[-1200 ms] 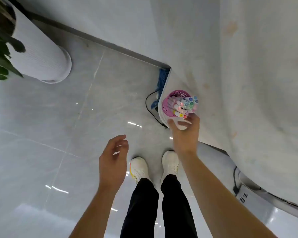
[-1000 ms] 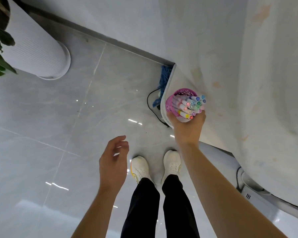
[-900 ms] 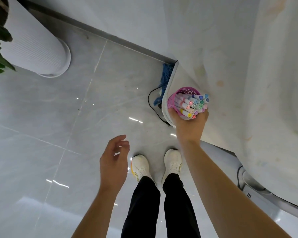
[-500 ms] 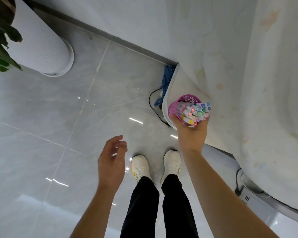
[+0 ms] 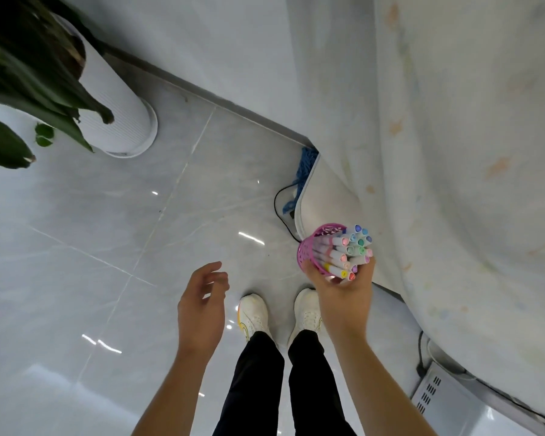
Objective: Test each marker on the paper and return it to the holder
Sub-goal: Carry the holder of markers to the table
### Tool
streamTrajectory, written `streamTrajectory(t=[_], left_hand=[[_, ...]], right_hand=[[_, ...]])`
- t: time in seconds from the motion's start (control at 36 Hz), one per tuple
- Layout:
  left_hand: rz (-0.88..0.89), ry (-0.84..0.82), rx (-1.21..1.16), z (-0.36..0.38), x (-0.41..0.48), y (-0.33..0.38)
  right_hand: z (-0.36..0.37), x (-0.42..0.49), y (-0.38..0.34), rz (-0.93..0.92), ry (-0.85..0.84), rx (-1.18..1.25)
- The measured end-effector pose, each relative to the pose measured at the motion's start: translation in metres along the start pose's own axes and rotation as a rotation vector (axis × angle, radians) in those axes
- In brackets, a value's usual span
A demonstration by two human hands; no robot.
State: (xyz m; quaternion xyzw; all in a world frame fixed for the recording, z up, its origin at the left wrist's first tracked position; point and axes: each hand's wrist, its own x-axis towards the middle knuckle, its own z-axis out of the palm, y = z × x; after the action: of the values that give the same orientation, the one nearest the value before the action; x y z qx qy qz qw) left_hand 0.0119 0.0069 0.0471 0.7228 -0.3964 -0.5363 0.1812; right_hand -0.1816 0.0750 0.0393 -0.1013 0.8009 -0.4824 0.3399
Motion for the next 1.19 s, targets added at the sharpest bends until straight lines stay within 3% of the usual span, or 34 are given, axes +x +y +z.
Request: streamTrajectory(t=[0.44,0.67,1.19], left_hand=[[0.014,0.145,-0.174,-0.053,-0.094,0.056],[0.060,0.298,-0.296,-0.096,-0.150,0.076],[-0.003,0.691,-0.564,-0.192,-0.278,0.007]], right_hand=[[-0.040,-0.048,-0.094,-0.117,-0.264,-0.041],[-0.056,-0.078,-0.148,-0.195,-0.394,-0.119],[-0.029,-0.157,-0.197,-0.424,-0.772,-0.342]])
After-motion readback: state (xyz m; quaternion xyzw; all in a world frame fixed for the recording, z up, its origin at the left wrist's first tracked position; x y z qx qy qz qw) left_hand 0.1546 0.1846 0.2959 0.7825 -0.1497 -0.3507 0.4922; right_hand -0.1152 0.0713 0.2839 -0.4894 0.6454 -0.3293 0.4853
